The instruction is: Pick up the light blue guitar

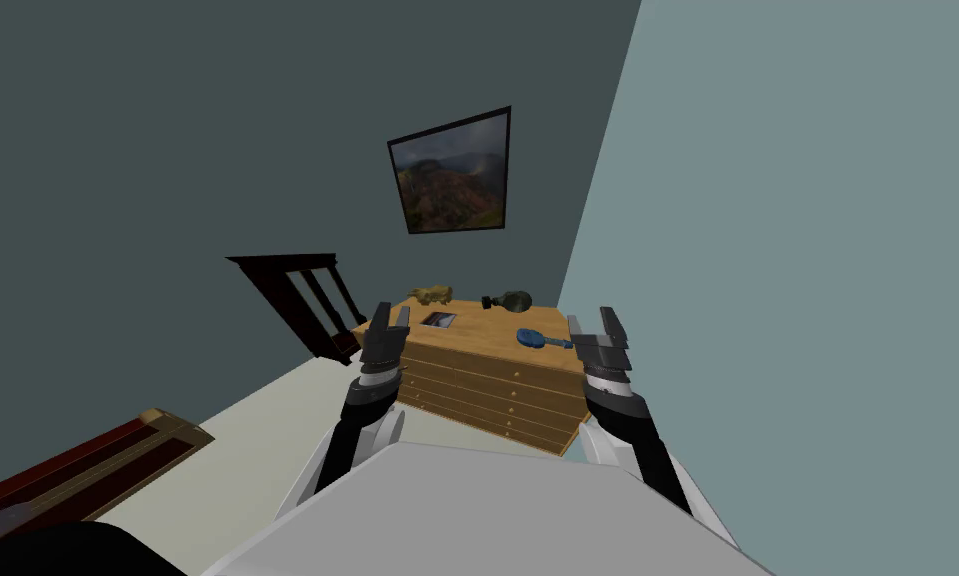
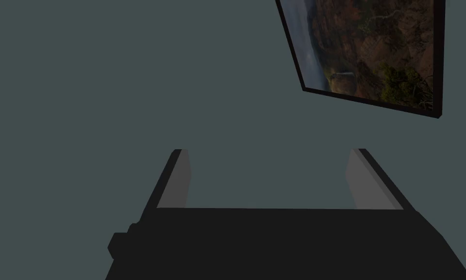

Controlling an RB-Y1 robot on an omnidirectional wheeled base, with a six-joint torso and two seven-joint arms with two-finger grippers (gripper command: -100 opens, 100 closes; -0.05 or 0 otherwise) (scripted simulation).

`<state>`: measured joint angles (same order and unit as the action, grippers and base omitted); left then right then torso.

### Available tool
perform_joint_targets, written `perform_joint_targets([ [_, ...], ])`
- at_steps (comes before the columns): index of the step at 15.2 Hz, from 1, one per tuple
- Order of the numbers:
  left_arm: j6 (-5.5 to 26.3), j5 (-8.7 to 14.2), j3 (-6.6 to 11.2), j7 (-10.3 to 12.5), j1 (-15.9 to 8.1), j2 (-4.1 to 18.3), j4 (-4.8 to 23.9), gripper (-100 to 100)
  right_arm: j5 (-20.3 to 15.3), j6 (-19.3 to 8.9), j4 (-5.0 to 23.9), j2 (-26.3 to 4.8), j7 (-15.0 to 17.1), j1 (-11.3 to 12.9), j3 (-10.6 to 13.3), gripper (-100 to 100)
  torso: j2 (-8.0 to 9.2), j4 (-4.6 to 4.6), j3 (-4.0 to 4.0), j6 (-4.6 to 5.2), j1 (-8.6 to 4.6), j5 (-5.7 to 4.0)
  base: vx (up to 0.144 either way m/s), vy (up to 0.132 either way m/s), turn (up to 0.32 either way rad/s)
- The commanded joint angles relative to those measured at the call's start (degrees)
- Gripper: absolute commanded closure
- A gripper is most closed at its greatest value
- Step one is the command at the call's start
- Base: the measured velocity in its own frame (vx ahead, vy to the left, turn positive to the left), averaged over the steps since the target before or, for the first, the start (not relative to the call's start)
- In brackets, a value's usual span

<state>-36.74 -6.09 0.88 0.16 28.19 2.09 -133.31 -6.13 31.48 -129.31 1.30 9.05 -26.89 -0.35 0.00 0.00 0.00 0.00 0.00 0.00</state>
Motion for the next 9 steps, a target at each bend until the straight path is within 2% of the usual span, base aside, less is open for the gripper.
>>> perform_joint_targets([
  [1,0.0,0.0,0.0,0.0,0.0,0.0,0.0,0,-0.28,0.16,0.64,-2.55,-0.11,-0.07,-0.14,-100,0.0,0.0,0.0,0.0,0.0,0.0,-0.012,0.004,0.017],
  [2,0.0,0.0,0.0,0.0,0.0,0.0,0.0,0,-0.28,0.16,0.64,-2.55,-0.11,-0.07,-0.14,-100,0.03,0.0,0.01,0.0,0.0,0.0,-0.021,0.006,0.02],
  [3,0.0,0.0,0.0,0.0,0.0,0.0,0.0,0,-0.58,0.32,1.29,-4.61,-0.23,-0.15,-0.27,-100,0.06,0.01,0.03,0.0,0.0,0.0,-0.03,0.01,0.026],
  [4,0.0,0.0,0.0,0.0,0.0,0.0,0.0,0,-0.58,0.32,1.29,-4.61,-0.23,-0.15,-0.27,-100,0.1,0.02,0.05,0.0,0.0,0.0,-0.034,0.012,0.02],
  [5,0.0,0.0,0.0,0.0,0.0,0.0,0.0,0,-0.96,0.53,2.14,-6.71,-0.39,-0.24,-0.42,-100,0.12,0.02,0.07,0.0,0.02,0.0,-0.038,0.018,0.033],
  [6,0.0,0.0,0.0,0.0,-0.01,0.0,0.0,0,-0.96,0.53,2.14,-6.97,-0.39,-0.24,-0.42,-100,0.14,0.03,0.08,-0.01,0.03,0.01,-0.036,0.017,0.029],
  [9,0.0,0.0,0.0,0.0,-0.01,0.0,0.0,0,-2.01,1.1,4.37,-11.19,-0.8,-0.49,-0.79,-100,0.18,0.04,0.1,0.0,0.04,0.01,-0.042,0.018,0.047],
])
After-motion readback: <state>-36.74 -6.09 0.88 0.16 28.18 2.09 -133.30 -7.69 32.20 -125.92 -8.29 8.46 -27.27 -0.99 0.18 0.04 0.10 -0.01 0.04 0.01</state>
